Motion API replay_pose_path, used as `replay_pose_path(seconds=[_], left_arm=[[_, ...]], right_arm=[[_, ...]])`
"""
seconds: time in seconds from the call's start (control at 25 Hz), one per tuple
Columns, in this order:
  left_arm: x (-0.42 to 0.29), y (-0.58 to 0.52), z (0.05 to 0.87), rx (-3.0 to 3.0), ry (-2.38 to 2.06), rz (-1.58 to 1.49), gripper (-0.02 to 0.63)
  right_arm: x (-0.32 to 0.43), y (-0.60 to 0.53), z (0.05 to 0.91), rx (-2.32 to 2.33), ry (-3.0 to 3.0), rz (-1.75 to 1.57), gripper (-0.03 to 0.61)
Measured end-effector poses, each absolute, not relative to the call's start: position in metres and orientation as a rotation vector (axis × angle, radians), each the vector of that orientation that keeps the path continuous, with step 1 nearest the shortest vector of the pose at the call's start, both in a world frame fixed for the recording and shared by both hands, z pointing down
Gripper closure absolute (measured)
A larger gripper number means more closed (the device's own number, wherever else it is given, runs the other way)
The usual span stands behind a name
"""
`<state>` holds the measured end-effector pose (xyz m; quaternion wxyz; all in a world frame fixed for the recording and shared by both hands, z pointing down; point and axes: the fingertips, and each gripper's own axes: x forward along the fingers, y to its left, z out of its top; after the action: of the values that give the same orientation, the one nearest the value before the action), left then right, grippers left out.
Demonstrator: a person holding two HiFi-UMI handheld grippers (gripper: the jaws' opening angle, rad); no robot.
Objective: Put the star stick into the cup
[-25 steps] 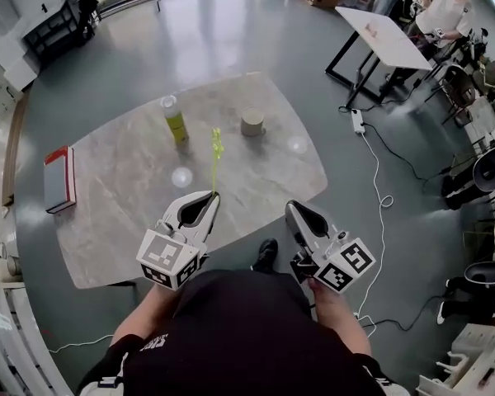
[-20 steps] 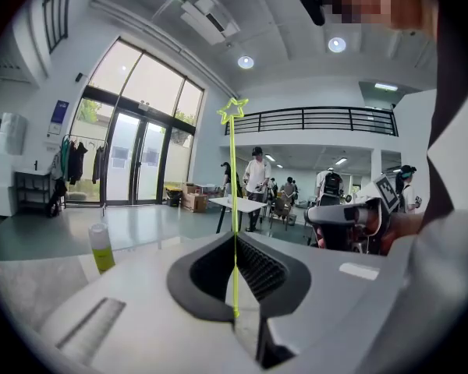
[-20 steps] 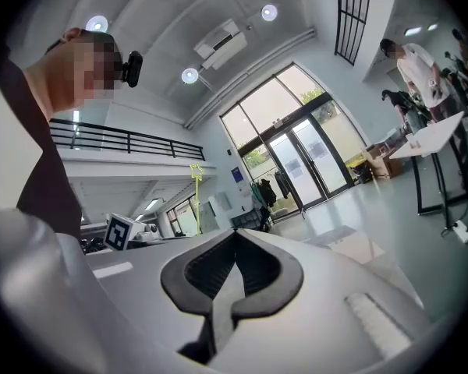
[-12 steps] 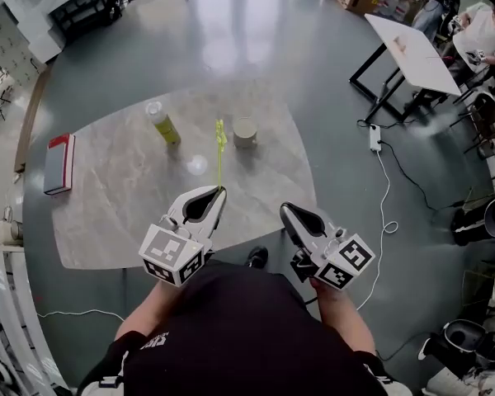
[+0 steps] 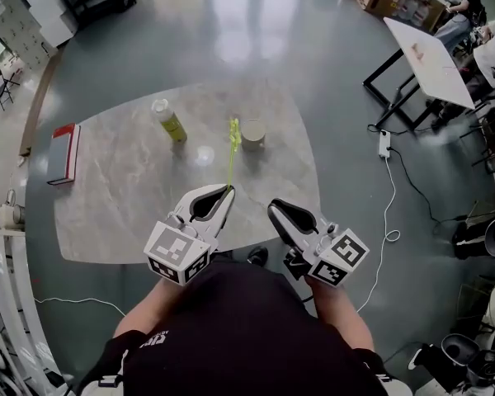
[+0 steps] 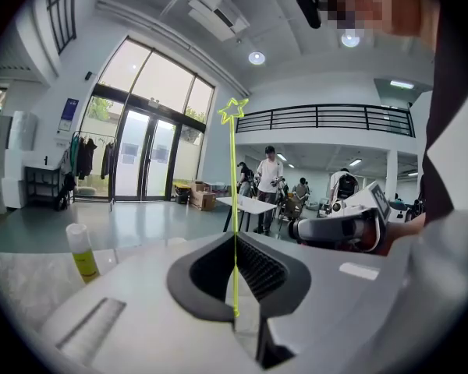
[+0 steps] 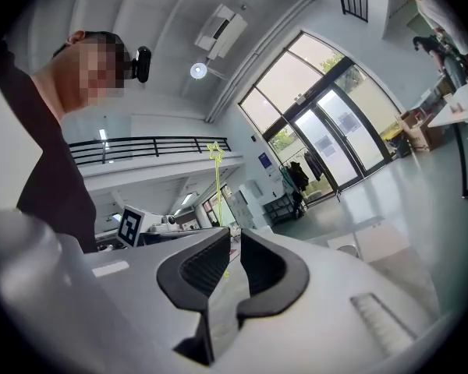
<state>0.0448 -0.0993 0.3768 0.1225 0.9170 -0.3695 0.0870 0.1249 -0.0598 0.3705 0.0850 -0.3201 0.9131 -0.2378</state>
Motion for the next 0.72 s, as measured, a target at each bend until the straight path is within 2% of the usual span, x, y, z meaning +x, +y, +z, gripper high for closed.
replay_pose_path(seconds=[0.2,0.72], left_arm=[[0.045,-0.123,0.379,2.684,-1.051,0.257,0.607],[0.009,-0.175,0.365,2.742,-1.007,0.165,0.607]], right_arm=[[0.131,-0.084,0.375,-0.996,2.707,-0.746,0.522],[0.092,-0.127,0.383,-1.116,2.693,-0.772,0.529]])
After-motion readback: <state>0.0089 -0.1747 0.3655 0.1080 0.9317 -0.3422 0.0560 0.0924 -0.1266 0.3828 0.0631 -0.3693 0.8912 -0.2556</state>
